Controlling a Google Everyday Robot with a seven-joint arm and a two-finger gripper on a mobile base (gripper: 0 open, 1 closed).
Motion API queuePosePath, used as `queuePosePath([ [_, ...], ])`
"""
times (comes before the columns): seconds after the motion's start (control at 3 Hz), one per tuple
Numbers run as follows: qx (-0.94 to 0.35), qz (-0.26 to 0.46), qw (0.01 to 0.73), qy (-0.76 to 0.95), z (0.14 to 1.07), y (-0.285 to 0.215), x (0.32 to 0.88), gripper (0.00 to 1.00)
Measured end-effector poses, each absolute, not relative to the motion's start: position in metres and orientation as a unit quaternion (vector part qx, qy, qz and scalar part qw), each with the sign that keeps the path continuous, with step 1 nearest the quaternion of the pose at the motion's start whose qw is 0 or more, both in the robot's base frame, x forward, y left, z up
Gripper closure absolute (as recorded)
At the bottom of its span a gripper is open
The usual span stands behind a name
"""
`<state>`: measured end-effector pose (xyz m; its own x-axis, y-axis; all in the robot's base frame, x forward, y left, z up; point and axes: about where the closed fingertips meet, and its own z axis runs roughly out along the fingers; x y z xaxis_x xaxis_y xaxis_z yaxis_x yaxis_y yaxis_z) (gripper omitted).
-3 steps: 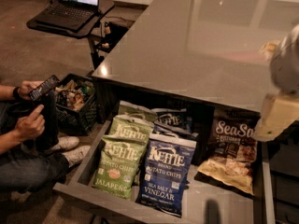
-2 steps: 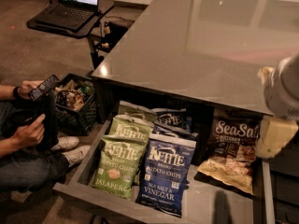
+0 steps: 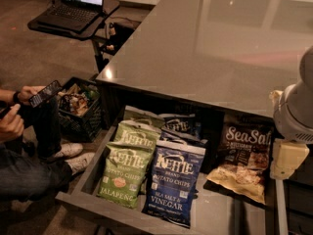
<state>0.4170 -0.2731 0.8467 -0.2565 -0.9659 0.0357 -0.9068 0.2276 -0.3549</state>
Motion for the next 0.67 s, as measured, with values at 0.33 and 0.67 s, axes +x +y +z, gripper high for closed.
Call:
queuePosePath([
  [0.33, -0.601, -0.106, 0.081, 0.788, 0.816, -0.266, 0.396, 0.0],
  [0.67, -0.599, -0.059, 0.058, 0.796, 0.745, -0.253, 0.38, 0.0],
])
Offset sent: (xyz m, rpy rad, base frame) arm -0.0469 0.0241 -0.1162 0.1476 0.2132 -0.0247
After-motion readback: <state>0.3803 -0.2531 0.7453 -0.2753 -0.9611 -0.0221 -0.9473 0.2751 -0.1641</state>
